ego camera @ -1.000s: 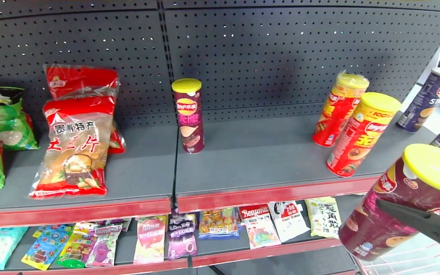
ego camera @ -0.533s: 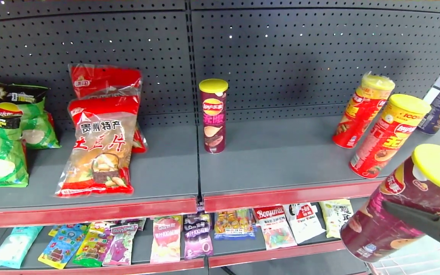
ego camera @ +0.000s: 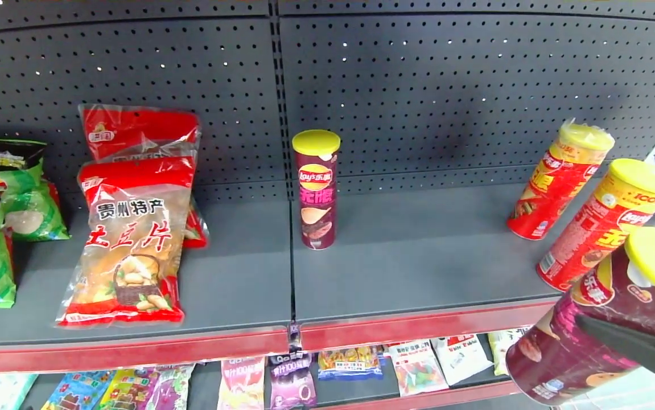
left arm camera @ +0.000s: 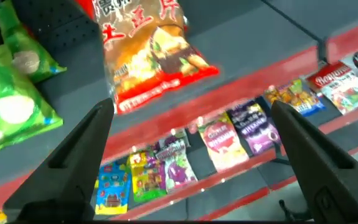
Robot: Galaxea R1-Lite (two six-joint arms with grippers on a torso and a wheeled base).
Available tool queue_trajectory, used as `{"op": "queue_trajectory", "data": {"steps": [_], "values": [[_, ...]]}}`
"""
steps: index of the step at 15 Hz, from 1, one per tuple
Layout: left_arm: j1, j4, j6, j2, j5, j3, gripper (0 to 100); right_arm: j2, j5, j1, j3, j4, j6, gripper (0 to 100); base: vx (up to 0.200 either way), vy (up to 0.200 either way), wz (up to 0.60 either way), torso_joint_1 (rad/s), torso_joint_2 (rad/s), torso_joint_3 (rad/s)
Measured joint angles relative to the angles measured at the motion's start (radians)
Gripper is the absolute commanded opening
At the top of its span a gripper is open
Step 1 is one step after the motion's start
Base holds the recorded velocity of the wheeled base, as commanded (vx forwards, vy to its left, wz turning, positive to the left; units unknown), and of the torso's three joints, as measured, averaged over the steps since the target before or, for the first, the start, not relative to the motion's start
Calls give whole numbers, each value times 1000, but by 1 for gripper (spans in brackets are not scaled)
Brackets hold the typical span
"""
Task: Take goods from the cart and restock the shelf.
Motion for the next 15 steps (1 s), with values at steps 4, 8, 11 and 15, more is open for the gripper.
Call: {"op": "queue_trajectory", "data": {"steps": [4, 8, 11, 15], "values": [[-2, 0, 29, 3, -7, -5, 100, -12, 1, 2, 5, 3, -1, 0, 0, 0, 0, 0, 0, 0], [-11, -33, 77, 87, -62, -42, 100, -26, 7, 8, -10, 1, -3, 0, 0, 0, 0, 0, 0, 0], [-24, -132, 57, 249, -205, -124, 100, -36, 27, 18, -11, 3, 2, 0, 0, 0, 0, 0, 0, 0], [-109, -268, 13, 580, -326, -309, 100, -39, 65, 34, -13, 2, 30, 0, 0, 0, 0, 0, 0, 0]]}}
